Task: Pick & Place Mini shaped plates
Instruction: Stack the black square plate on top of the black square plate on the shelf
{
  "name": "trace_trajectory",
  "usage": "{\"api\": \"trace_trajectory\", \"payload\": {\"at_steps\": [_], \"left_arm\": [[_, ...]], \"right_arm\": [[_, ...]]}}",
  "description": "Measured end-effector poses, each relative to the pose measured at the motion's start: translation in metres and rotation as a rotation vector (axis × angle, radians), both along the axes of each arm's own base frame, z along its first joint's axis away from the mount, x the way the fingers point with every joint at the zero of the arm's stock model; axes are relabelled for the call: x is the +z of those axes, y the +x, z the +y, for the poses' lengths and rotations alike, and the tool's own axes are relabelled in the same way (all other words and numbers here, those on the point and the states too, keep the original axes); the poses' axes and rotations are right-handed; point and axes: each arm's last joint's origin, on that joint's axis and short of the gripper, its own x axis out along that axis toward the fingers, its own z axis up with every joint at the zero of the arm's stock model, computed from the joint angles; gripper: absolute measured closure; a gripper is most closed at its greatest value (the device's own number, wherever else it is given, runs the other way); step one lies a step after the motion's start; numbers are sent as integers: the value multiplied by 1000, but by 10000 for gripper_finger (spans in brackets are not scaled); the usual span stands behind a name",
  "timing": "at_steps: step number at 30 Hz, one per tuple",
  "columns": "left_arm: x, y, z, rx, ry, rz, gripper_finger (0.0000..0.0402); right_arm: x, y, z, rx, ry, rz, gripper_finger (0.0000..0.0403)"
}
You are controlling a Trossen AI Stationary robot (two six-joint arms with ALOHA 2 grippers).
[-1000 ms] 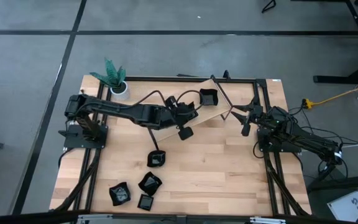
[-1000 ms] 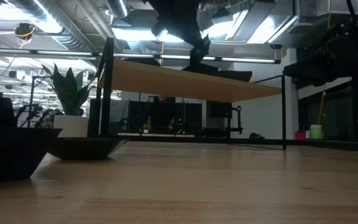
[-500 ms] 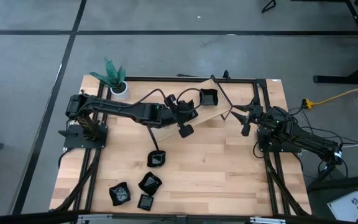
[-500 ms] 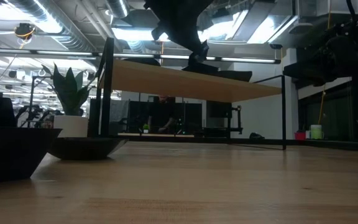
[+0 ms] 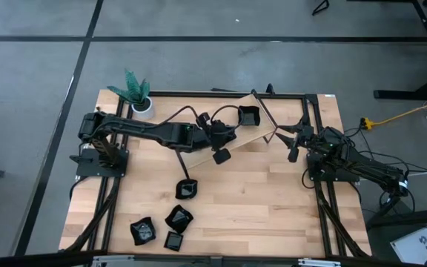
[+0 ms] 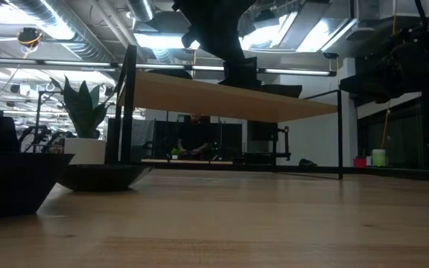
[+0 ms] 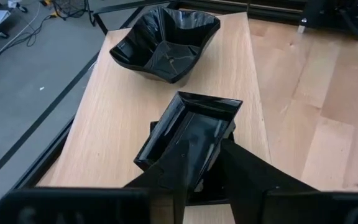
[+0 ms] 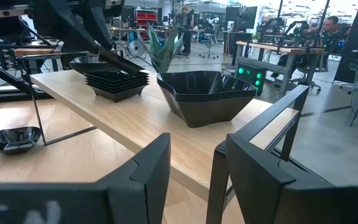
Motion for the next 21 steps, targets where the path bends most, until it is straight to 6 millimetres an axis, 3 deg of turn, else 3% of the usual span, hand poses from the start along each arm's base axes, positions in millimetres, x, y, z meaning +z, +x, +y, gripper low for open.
{"api": "trace_trajectory", "payload": {"at_steps": [14,21], "left_arm": [[-3,-1,-2,-84,-31,45,306],[1,2,-2,-166,83,68,304]], "right_arm": [[0,0,0,0,0,0,249],[0,0,0,0,0,0,249]]}}
